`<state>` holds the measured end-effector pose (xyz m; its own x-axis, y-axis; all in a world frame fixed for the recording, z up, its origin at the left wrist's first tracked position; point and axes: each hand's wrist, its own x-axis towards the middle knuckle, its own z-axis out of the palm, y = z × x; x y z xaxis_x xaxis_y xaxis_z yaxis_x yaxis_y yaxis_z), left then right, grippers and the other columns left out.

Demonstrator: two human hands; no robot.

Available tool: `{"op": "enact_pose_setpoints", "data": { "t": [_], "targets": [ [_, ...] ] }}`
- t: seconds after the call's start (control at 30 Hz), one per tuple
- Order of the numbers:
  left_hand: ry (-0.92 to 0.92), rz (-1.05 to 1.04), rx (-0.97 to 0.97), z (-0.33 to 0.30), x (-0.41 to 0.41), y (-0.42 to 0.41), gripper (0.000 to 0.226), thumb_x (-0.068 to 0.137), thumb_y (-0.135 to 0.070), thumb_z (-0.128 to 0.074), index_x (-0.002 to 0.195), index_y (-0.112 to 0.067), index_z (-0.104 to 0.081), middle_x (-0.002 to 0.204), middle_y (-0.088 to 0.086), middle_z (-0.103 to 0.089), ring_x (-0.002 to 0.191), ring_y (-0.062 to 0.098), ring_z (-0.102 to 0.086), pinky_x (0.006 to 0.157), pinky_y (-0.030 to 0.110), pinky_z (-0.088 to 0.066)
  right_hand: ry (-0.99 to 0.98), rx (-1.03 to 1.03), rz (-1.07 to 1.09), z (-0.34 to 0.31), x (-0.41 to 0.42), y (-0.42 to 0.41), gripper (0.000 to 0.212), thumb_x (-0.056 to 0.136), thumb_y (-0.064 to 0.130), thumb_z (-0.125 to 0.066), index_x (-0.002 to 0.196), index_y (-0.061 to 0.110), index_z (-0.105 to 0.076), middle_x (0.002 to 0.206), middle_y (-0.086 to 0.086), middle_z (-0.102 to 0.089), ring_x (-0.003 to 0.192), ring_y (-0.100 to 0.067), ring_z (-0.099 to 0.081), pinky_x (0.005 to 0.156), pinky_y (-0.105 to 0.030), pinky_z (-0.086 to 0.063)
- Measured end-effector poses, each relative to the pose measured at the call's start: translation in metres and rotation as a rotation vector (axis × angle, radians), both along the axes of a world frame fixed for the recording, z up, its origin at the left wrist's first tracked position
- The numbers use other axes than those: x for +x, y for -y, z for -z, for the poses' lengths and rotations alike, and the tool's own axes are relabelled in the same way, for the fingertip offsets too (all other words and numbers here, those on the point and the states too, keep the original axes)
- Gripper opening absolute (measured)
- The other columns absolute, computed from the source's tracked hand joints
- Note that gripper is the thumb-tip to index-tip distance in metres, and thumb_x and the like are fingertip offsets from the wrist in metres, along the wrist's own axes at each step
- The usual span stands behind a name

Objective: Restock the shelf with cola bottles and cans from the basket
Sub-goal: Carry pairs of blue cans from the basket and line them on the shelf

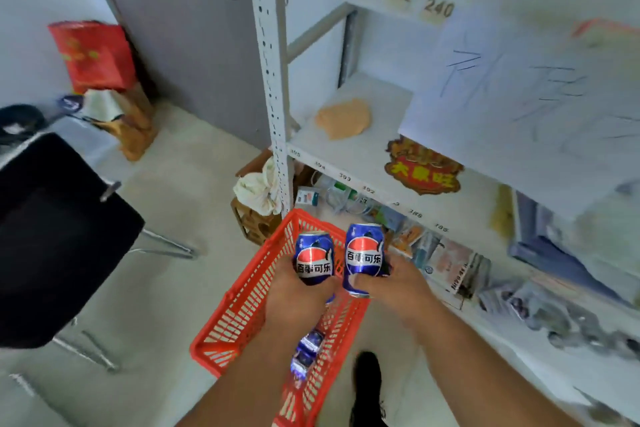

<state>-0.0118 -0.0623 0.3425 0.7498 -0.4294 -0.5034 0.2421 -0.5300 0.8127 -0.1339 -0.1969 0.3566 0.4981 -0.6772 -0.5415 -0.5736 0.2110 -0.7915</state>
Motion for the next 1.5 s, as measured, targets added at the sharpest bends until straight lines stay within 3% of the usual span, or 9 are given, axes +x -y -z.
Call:
{"op": "enact_pose_setpoints", "data": {
  "t": [0.17, 0.27, 0.4, 0.5, 0.73, 1.03, 1.17, 1.3, 1.5],
  "targets": [
    [0.127, 0.242, -0.087, -0.051, -0.02, -0.003, 0.054, 0.07, -0.022, -0.093, 0.112, -0.034, -0.06, 0.097, -0.01, -0.074, 0.083, 0.006, -0.073, 0.075, 0.032, -0.063, 0.087, -0.067, 0.201, -0.049, -0.053, -0.023, 0.066, 0.063, 0.023, -0.093, 0.125, 0.024, -0.07, 0.109, 0.004, -0.079, 0.097, -0.016, -0.077, 0.089, -0.038, -0.061],
    [0.182, 0.355, -0.121, -0.072, -0.039, 0.005, 0.052, 0.071, -0.023, -0.094, 0.107, -0.036, -0.058, 0.101, -0.008, -0.072, 0.087, 0.007, -0.071, 0.079, 0.034, -0.063, 0.115, -0.118, 0.3, -0.07, -0.091, -0.032, 0.055, 0.073, 0.016, -0.09, 0.125, 0.023, -0.07, 0.108, 0.005, -0.079, 0.095, -0.012, -0.076, 0.083, -0.03, -0.059],
    [0.201, 0.501, -0.161, -0.091, -0.079, 0.022, 0.06, 0.071, -0.02, -0.094, 0.121, -0.023, -0.06, 0.101, -0.007, -0.073, 0.087, 0.009, -0.073, 0.074, 0.031, -0.064, 0.127, -0.166, 0.434, -0.093, -0.148, -0.043, 0.052, 0.072, 0.016, -0.09, 0.12, 0.024, -0.07, 0.109, 0.004, -0.078, 0.096, -0.012, -0.075, 0.083, -0.029, -0.058],
    [0.203, 0.605, -0.187, -0.102, -0.121, 0.035, 0.063, 0.07, -0.022, -0.094, 0.122, -0.02, -0.059, 0.101, -0.006, -0.072, 0.089, 0.013, -0.073, 0.081, 0.039, -0.064, 0.132, -0.188, 0.542, -0.103, -0.199, -0.055, 0.055, 0.071, 0.016, -0.09, 0.122, 0.022, -0.071, 0.107, 0.005, -0.079, 0.095, -0.012, -0.076, 0.088, -0.032, -0.06],
    [0.227, 0.884, -0.242, -0.123, -0.251, 0.041, 0.061, 0.071, -0.025, -0.095, 0.118, -0.029, -0.055, 0.109, -0.006, -0.071, 0.093, 0.01, -0.069, 0.083, 0.033, -0.059, 0.174, -0.241, 0.854, -0.127, -0.333, -0.112, 0.038, 0.079, 0.006, -0.085, 0.109, 0.023, -0.069, 0.101, 0.006, -0.076, 0.088, -0.008, -0.073, 0.068, -0.017, -0.052],
    [0.231, 1.206, -0.321, -0.146, -0.403, 0.009, 0.06, 0.073, -0.024, -0.093, 0.121, -0.026, -0.058, 0.102, -0.012, -0.068, 0.089, 0.002, -0.066, 0.073, 0.023, -0.053, 0.144, -0.31, 1.166, -0.139, -0.471, -0.208, 0.048, 0.074, 0.011, -0.088, 0.118, 0.022, -0.071, 0.103, 0.004, -0.078, 0.09, -0.009, -0.075, 0.07, -0.017, -0.054],
    [0.227, 1.368, -0.354, -0.152, -0.449, -0.002, 0.051, 0.072, -0.023, -0.091, 0.112, -0.027, -0.06, 0.096, -0.011, -0.071, 0.085, 0.006, -0.07, 0.07, 0.025, -0.055, 0.108, -0.355, 1.327, -0.147, -0.504, -0.249, 0.04, 0.076, 0.011, -0.088, 0.111, 0.022, -0.073, 0.098, 0.006, -0.078, 0.083, -0.005, -0.074, 0.069, -0.017, -0.053],
    [0.2, 1.536, -0.376, -0.157, -0.484, -0.013, 0.054, 0.065, -0.027, -0.091, 0.11, -0.032, -0.062, 0.096, -0.009, -0.074, 0.086, 0.011, -0.073, 0.081, 0.042, -0.064, 0.075, -0.377, 1.504, -0.154, -0.516, -0.286, 0.049, 0.073, 0.019, -0.09, 0.117, 0.024, -0.07, 0.105, 0.007, -0.077, 0.093, -0.009, -0.074, 0.077, -0.023, -0.057],
    [0.106, 1.748, -0.475, -0.163, -0.525, -0.046, 0.052, 0.071, -0.019, -0.091, 0.111, -0.031, -0.059, 0.098, -0.01, -0.072, 0.085, 0.006, -0.071, 0.072, 0.028, -0.06, 0.026, -0.421, 1.722, -0.166, -0.52, -0.347, 0.047, 0.076, 0.014, -0.089, 0.119, 0.021, -0.069, 0.106, 0.006, -0.076, 0.094, -0.009, -0.073, 0.07, -0.018, -0.052]
  ]
}}
